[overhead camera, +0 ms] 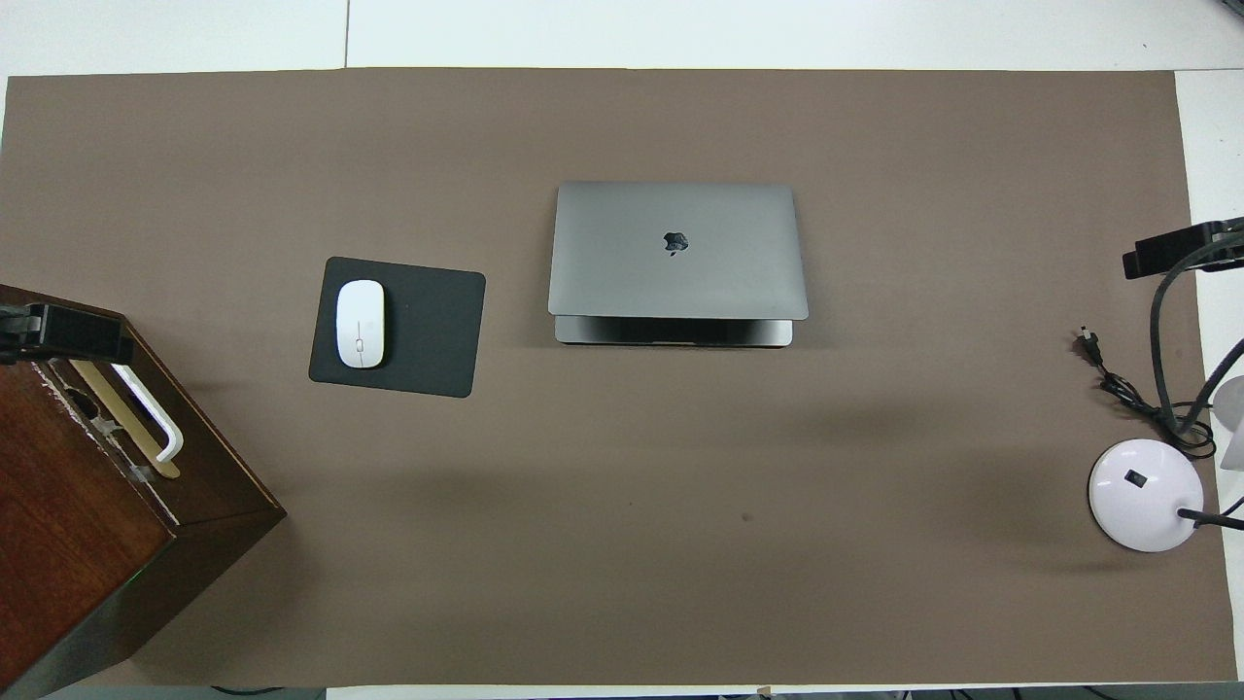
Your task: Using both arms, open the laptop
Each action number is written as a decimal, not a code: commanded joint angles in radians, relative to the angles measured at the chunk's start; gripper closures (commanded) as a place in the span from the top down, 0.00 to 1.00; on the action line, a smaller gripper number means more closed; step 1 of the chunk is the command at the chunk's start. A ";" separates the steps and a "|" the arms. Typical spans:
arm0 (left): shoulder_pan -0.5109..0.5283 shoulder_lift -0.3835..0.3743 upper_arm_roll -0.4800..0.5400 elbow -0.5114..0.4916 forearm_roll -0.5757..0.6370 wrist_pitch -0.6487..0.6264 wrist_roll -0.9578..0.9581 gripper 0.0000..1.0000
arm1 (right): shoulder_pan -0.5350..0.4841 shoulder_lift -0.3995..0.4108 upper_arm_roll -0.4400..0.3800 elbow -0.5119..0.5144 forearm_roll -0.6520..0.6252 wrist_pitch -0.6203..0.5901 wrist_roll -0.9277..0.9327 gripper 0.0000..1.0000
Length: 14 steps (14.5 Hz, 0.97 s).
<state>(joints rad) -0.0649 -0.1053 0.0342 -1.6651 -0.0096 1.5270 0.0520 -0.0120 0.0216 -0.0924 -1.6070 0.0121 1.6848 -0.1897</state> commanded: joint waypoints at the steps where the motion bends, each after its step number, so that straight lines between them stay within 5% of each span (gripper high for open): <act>1: 0.011 -0.010 -0.013 -0.002 0.020 -0.002 -0.008 1.00 | -0.019 -0.015 0.014 -0.031 0.008 0.024 -0.016 1.00; 14: 0.004 -0.016 -0.014 -0.005 0.020 -0.007 -0.011 1.00 | -0.022 -0.029 0.016 -0.070 0.006 0.075 -0.014 1.00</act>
<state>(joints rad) -0.0649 -0.1062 0.0296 -1.6651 -0.0096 1.5247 0.0520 -0.0159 0.0190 -0.0924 -1.6429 0.0121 1.7340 -0.1897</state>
